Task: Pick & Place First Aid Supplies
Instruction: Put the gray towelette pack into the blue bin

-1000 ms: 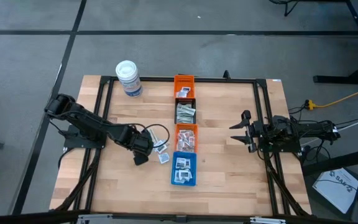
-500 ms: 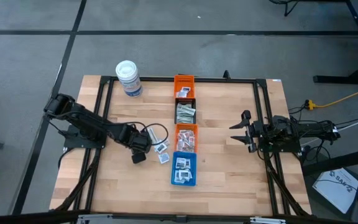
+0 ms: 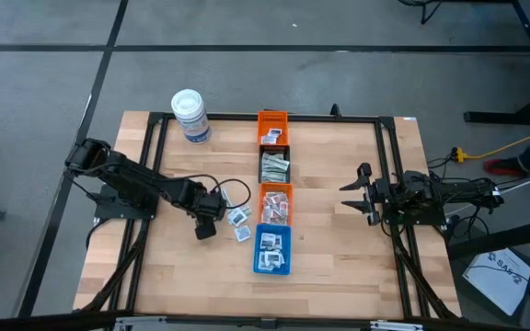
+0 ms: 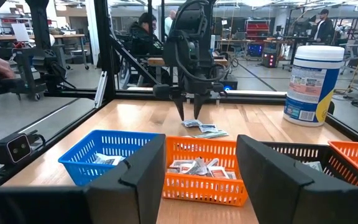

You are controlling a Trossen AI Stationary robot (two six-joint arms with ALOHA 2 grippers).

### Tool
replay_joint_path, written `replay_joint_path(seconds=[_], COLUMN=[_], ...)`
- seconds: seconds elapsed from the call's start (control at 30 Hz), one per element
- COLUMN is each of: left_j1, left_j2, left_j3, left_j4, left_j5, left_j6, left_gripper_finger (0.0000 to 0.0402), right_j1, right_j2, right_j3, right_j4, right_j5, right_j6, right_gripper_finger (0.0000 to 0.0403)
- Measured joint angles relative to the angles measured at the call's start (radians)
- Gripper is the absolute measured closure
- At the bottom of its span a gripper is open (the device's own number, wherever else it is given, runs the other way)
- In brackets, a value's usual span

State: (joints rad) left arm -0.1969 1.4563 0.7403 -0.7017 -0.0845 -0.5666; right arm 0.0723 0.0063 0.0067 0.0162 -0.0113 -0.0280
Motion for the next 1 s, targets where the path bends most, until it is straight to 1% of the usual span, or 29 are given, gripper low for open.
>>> replay_joint_path(seconds=[0.1,0.23,0.63,0.8,0.9,1.0], left_j1=[0.003,0.004,0.025,0.035,0.036,0.036], left_j2=[0.001,0.024,0.096,0.098,0.099,0.099], left_j3=[0.0,-0.002,0.002,0.002,0.002,0.002], left_j4=[0.0,-0.002,0.025,0.043,0.048,0.051], left_j5=[-0.001,-0.012,0.008,0.016,0.035,0.042], left_j6=[-0.022,-0.022,-0.022,-0.01,0.021,0.038], left_gripper_finger=[0.0216,0.0208,0.0219,0.0235,0.0257,0.0287], right_j1=[0.0,0.0,0.0,0.0,0.0,0.0], right_j2=[0.0,0.0,0.0,0.0,0.0,0.0], right_j3=[0.0,0.0,0.0,0.0,0.0,0.0], right_j4=[0.0,0.0,0.0,0.0,0.0,0.0], right_j5=[0.0,0.0,0.0,0.0,0.0,0.0], right_j6=[0.0,0.0,0.0,0.0,0.0,0.0], right_gripper_finger=[0.0208,0.0208,0.0208,0.0208,0.0208,0.0208])
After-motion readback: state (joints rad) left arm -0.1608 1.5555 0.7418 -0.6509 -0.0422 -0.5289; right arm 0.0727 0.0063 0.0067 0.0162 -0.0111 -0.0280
